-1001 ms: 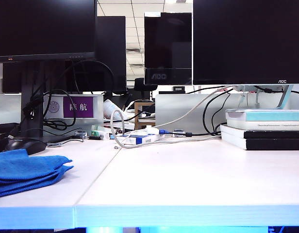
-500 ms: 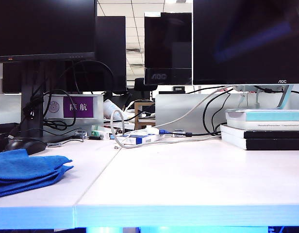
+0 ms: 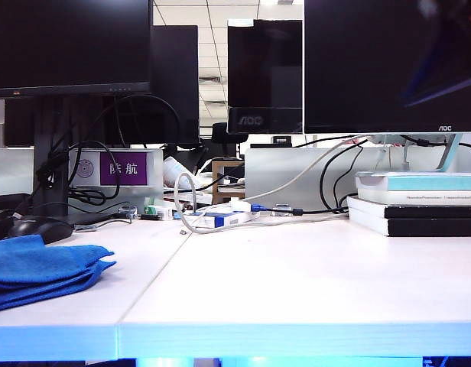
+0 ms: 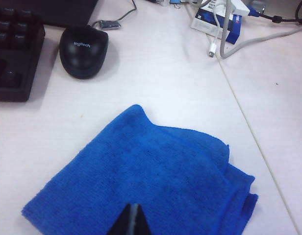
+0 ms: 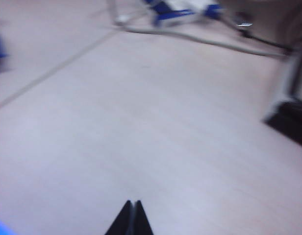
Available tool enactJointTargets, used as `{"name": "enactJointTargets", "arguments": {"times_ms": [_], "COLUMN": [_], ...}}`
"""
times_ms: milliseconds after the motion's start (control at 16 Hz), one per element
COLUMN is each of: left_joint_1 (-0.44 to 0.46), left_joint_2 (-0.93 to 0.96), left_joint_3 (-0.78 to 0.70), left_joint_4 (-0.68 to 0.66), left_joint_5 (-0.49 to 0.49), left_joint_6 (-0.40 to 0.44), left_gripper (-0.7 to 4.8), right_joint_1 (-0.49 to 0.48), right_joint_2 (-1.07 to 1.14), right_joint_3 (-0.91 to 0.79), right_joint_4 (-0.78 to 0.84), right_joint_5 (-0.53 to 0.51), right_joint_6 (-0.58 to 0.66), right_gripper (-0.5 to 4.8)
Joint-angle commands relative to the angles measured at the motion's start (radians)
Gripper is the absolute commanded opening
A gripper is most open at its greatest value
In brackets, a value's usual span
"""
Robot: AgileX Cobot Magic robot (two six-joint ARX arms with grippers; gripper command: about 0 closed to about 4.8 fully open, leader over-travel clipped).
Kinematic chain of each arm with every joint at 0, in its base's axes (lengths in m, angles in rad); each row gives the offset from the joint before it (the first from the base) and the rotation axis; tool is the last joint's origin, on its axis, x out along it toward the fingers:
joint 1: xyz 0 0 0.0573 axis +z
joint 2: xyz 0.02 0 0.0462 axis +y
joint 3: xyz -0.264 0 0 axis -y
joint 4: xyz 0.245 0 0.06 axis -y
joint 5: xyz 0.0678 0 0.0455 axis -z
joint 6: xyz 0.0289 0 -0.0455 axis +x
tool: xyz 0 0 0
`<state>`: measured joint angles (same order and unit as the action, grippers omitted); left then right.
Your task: Wipe the table from right to left using the rag.
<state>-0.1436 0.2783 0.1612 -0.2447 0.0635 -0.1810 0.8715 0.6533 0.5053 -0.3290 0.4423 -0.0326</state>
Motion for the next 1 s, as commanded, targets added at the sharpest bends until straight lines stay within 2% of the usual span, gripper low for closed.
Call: {"name": "enactJointTargets", "arguments": {"times_ms": [63, 125, 250, 375, 500, 688, 751, 1001], "left_joint_1": [0.0, 0.0, 0.0, 0.0, 0.0, 0.0, 0.0, 0.0], "left_joint_2": [0.0, 0.0, 0.0, 0.0, 0.0, 0.0, 0.0, -0.001], "left_joint_3": [0.002, 0.002, 0.002, 0.002, 0.002, 0.002, 0.002, 0.002], "left_joint_4": [0.011, 0.011, 0.011, 0.011, 0.011, 0.011, 0.011, 0.011], "left_joint_5": [0.002, 0.002, 0.001, 0.0, 0.004, 0.001, 0.001, 0.001], "left_joint_6": [-0.003, -0.003, -0.003, -0.003, -0.003, -0.003, -0.003, -0.003], "left_gripper": [-0.04, -0.04, -0.04, -0.04, -0.04, -0.04, -0.04, -0.04], "right_joint_1": [-0.02, -0.034, -0.093, -0.204, -0.307, -0.464, -0.54, -0.638], "right_joint_2": [-0.002, -0.003, -0.019, -0.089, -0.172, -0.332, -0.449, -0.644], "right_joint_3": [0.002, 0.001, -0.032, -0.119, -0.2, -0.331, -0.413, -0.503], "right_joint_4": [0.012, 0.013, 0.048, 0.15, 0.241, 0.283, 0.282, 0.222], "right_joint_5": [0.092, 0.076, -0.024, -0.154, -0.214, -0.213, -0.227, -0.262], "right_joint_6": [0.007, 0.007, 0.007, 0.007, 0.006, 0.006, 0.007, 0.011], "right_gripper": [-0.01, -0.01, -0.01, -0.01, -0.01, -0.01, -0.01, -0.01]}}
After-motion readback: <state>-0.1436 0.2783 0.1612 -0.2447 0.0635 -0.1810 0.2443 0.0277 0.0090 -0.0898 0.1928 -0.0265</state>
